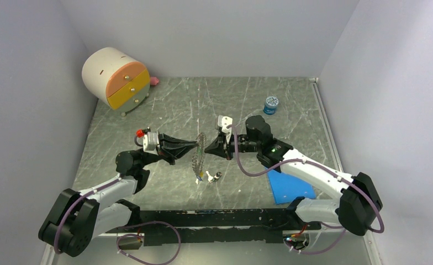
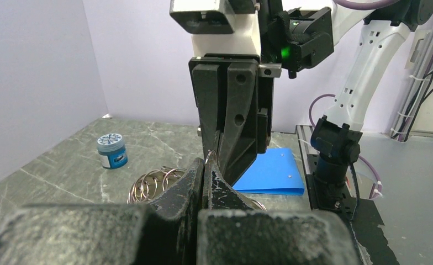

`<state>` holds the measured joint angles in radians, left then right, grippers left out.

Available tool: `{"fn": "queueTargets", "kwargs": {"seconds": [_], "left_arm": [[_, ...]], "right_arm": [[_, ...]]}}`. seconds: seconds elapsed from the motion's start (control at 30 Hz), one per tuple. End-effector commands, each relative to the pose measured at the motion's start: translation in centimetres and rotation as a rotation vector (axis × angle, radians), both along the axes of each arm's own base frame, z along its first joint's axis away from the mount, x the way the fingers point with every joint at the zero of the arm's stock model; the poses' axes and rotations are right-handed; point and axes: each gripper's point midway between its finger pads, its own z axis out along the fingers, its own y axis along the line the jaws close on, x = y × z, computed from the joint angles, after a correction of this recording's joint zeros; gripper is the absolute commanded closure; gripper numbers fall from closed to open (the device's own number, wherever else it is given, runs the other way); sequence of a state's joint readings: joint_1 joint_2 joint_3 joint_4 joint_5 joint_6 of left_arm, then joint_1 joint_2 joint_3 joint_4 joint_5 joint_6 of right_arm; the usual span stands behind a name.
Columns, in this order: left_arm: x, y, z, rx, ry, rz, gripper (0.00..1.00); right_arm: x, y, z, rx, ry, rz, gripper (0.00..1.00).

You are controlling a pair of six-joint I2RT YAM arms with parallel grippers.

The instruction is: Put the keys on the keyring

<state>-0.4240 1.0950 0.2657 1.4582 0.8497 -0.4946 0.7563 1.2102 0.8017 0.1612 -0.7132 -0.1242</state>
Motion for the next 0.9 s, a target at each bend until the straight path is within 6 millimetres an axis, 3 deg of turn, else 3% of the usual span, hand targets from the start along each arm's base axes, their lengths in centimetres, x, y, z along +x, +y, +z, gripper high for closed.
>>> {"fn": "queueTargets", "kwargs": {"seconds": [0.0, 0.1, 0.27, 0.43, 0.6, 0.87], "left_arm": [[-0.6, 0.3, 2.8, -0.05, -0.101, 0.002, 0.97], [-0.6, 0.4, 2.7, -0.043, -0.098, 0.004, 0.98], [-0.6, 0.4, 2.5, -0.036, -0.094, 0.01, 0.97], [-0.6, 0.3, 2.4, -0.029, -0.091, -0.004, 0.98], [-0.5, 0.2, 2.4, -0.038, -0.087, -0.005, 0.97], [-0.4, 0.2, 2.3, -0.047, -0.085, -0.007, 0.98]], "right_arm": [[1.3, -0.7, 2.0, -0.011, -0.127, -0.072, 0.92], [1.0, -1.2, 3.9, 0.036, -0.173, -0.093, 0.68], [-0.2, -1.1, 7.6, 0.152, -0.206, -0.061, 0.58], [-0.6, 0.1, 8.5, 0.182, -0.176, 0.009, 0.61], [-1.2, 1.0, 9.1, 0.218, -0.154, 0.067, 0.69], [-1.7, 1.6, 8.8, 0.207, -0.142, 0.115, 0.65]]}}
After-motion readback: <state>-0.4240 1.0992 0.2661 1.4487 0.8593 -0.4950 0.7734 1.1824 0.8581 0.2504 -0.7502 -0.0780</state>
